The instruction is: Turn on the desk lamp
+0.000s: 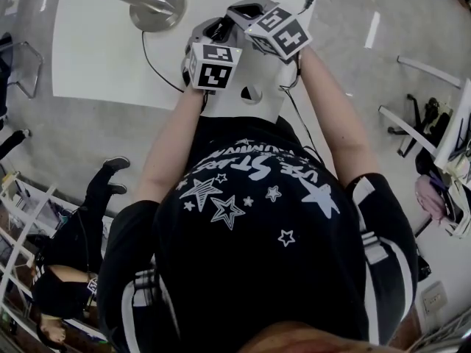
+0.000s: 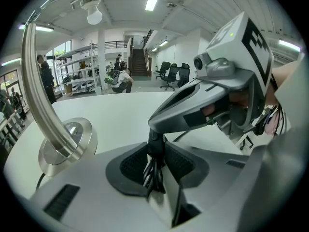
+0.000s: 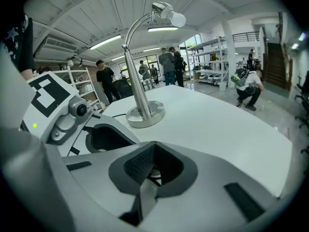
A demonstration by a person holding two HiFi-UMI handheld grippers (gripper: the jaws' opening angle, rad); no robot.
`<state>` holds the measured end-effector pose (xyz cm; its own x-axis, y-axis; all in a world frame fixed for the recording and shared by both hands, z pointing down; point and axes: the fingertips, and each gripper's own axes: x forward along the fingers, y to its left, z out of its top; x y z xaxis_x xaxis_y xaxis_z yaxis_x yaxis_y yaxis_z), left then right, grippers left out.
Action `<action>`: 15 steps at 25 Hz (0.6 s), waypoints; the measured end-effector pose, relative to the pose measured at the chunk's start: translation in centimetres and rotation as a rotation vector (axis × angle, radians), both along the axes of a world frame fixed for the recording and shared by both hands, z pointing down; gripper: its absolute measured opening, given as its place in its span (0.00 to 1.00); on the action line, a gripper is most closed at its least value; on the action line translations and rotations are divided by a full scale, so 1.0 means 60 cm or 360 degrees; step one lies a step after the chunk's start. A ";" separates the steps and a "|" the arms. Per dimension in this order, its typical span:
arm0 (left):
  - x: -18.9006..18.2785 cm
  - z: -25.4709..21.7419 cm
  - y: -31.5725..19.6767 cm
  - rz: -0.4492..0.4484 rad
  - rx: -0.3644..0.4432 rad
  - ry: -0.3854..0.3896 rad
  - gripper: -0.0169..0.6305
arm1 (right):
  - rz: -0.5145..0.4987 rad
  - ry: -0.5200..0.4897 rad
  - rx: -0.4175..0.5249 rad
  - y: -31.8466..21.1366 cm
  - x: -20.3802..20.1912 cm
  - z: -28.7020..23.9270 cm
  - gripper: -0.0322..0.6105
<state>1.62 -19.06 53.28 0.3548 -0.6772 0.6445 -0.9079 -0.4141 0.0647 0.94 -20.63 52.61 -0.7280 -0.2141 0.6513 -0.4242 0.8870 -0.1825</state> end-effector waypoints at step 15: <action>0.001 0.003 0.001 -0.0011 -0.0002 0.0005 0.22 | 0.0085 -0.0032 -0.0062 -0.002 0.005 0.006 0.06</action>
<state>1.70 -18.98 53.43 0.3524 -0.6789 0.6442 -0.9105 -0.4078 0.0683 1.25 -20.74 53.00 -0.7292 -0.2279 0.6453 -0.4666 0.8553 -0.2253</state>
